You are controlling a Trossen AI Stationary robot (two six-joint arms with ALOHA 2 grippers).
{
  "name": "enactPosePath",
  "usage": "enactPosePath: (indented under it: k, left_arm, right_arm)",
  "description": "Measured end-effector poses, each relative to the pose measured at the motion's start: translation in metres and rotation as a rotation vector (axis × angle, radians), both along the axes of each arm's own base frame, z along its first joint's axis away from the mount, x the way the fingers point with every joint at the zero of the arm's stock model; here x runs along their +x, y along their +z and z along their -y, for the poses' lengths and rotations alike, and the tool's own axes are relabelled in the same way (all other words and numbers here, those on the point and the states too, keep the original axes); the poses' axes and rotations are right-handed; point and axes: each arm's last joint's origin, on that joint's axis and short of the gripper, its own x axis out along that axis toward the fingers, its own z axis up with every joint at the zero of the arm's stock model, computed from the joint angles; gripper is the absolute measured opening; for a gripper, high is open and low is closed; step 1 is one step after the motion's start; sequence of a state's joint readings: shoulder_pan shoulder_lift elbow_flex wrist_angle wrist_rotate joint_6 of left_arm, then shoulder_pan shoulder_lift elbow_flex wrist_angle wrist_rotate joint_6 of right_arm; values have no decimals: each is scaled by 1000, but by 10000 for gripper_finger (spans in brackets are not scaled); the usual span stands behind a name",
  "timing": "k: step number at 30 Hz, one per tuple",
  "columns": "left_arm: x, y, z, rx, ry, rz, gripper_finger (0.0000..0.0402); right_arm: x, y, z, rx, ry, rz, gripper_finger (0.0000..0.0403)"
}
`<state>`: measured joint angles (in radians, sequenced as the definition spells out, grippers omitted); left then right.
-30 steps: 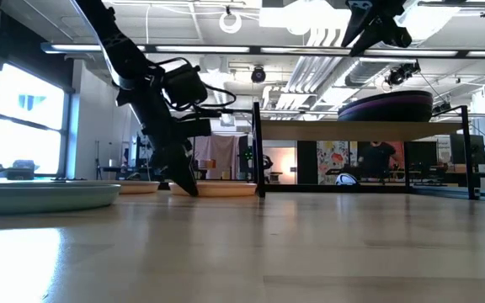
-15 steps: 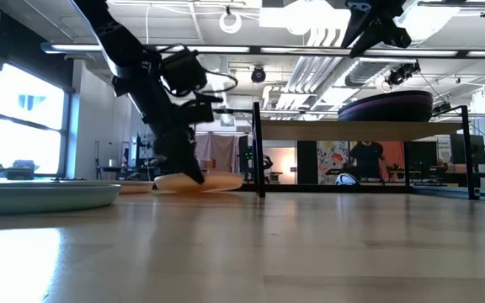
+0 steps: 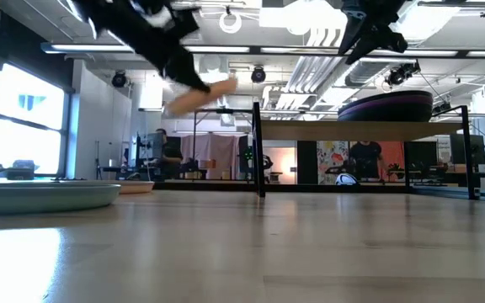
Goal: Place and stack plates onto a shelf
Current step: Put the light brown plate on the shelf
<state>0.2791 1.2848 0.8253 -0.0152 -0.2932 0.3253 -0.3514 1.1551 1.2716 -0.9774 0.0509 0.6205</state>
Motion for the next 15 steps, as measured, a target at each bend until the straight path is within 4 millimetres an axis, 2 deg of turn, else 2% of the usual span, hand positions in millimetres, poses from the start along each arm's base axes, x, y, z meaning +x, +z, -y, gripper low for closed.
enactPosePath:
  k: [5,10,15]
  left_arm:
    - [-17,52,5,176,-29,281,3]
    - [-32,91,9,307,-20,552,5]
    - [-35,126,10,367,-40,622,6]
  right_arm:
    - [3,0,-2,-13,-1,6,106]
    - [11,9,-4,-70,-59,119,94]
    - [19,20,-3,-146,-13,238,74]
